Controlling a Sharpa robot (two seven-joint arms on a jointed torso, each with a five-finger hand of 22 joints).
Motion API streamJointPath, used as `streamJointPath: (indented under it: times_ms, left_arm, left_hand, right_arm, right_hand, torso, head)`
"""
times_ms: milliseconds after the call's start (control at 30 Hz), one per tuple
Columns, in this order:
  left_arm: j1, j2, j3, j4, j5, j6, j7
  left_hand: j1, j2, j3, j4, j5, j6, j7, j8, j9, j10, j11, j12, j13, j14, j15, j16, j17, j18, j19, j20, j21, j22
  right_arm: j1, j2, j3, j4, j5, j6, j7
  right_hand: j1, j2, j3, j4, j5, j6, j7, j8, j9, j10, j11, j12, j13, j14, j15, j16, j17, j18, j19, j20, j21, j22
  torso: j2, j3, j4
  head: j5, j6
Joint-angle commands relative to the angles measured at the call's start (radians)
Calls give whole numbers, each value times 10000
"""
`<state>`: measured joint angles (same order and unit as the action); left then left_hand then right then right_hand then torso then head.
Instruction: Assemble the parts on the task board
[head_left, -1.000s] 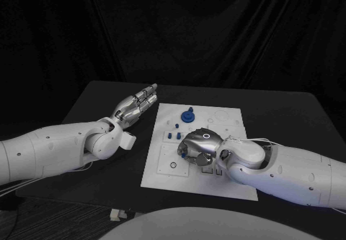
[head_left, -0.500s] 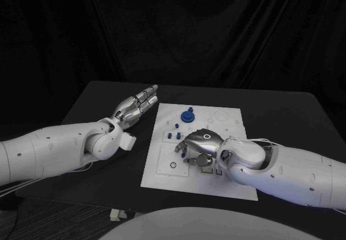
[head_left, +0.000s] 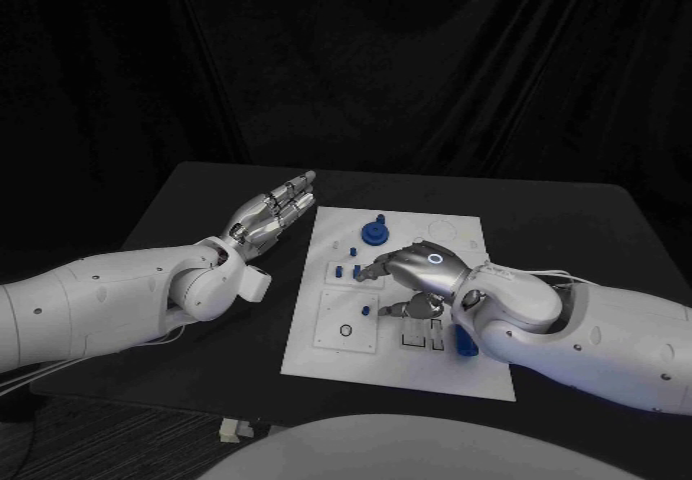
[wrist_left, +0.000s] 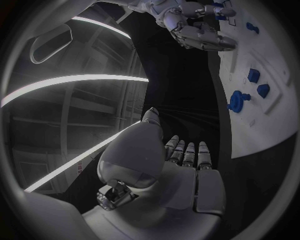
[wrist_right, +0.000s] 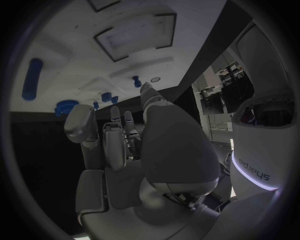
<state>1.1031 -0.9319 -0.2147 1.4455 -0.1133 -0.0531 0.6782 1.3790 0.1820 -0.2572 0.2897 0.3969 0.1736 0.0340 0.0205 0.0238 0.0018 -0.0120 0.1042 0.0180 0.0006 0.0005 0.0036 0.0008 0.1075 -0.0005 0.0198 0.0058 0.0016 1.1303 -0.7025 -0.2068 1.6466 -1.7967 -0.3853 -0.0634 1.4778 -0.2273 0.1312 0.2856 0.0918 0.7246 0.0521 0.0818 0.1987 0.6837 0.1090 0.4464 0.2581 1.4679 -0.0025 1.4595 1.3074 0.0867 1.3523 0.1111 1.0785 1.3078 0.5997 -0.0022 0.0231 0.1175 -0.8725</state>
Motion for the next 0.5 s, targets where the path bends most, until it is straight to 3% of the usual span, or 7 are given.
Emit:
streamJointPath:
  times_ms: [33,133,233,333,367,433,500]
  left_arm:
    - [-14,8,9,29,45,110,1151]
    - [-16,-10,9,42,45,83,1153]
    - [-17,-25,9,49,45,34,1160]
    - [-17,-26,9,48,45,-43,1176]
    - [-17,-24,9,48,45,-82,1189]
    - [-18,-14,9,44,45,-194,1234]
    - [-18,-4,9,36,45,-279,1278]
  left_hand:
    - [101,2,33,1,45,50,-3,67,17,-9,60,2,-10,-6,87,-36,-8,-185,9,81,-52,6]
    - [116,3,21,10,39,53,-44,64,15,-11,24,-2,-11,-6,217,-36,-8,-111,15,316,-44,39]
    - [116,-3,11,11,41,47,-75,62,14,-11,-2,-2,-10,-6,243,-36,-8,-53,16,404,-43,42]
    - [105,-3,-18,13,36,35,-199,58,13,-12,-108,-8,-11,-6,318,-36,-8,256,29,938,-28,94]
    - [99,-6,-25,15,36,12,-223,54,9,-12,-127,-8,-11,-6,323,-36,-8,288,28,973,-30,89]
    - [63,-27,-55,22,39,-72,-328,37,-2,-10,-206,0,-9,-6,286,-36,-8,400,19,902,-40,52]
    - [-5,-47,-103,27,42,-139,-410,27,-8,-7,-276,9,-7,-6,-1,-36,-8,327,5,484,-58,-16]
  right_arm:
    - [344,-348,11,283,-96,-875,-37]
    - [666,-746,10,462,-98,-878,-96]
    - [889,-1157,10,545,-37,-903,-168]
    - [1005,-1496,10,493,2,-956,-253]
    - [1027,-1581,9,454,12,-925,-291]
    - [1058,-1761,8,322,37,-812,-389]
    - [1037,-1867,7,210,54,-695,-449]
  right_hand:
    - [-47,138,53,38,118,422,62,202,17,-34,-17,186,-27,202,72,37,401,126,30,7,94,1317]
    - [-112,189,74,45,197,604,83,278,15,41,-55,293,-45,248,44,88,491,94,125,-10,266,1365]
    - [-348,270,104,51,389,804,62,354,11,168,-93,401,-79,319,9,156,610,58,248,-45,466,1418]
    - [-469,295,136,41,510,875,52,362,-13,308,-110,475,-117,414,-21,253,793,-6,426,-72,791,1503]
    - [-484,296,142,42,513,887,64,363,-18,327,-114,481,-126,427,-25,264,812,-14,454,-77,838,1515]
    - [-537,285,145,47,492,922,125,366,-31,335,-116,467,-164,448,-35,274,827,-24,495,-88,890,1527]
    - [-561,290,157,48,479,959,183,374,-38,321,-115,443,-197,451,-34,269,817,-22,503,-94,888,1525]
  torso:
    - [-3,-1,-3]
    - [-2,-2,-6]
    - [0,0,-4]
    - [-3,1,6]
    - [-3,1,9]
    - [-4,2,16]
    - [-7,-1,25]
  head:
    - [21,-1]
    - [40,-1]
    - [41,-1]
    - [16,-1]
    - [9,-1]
    - [-24,-1]
    - [-58,-1]
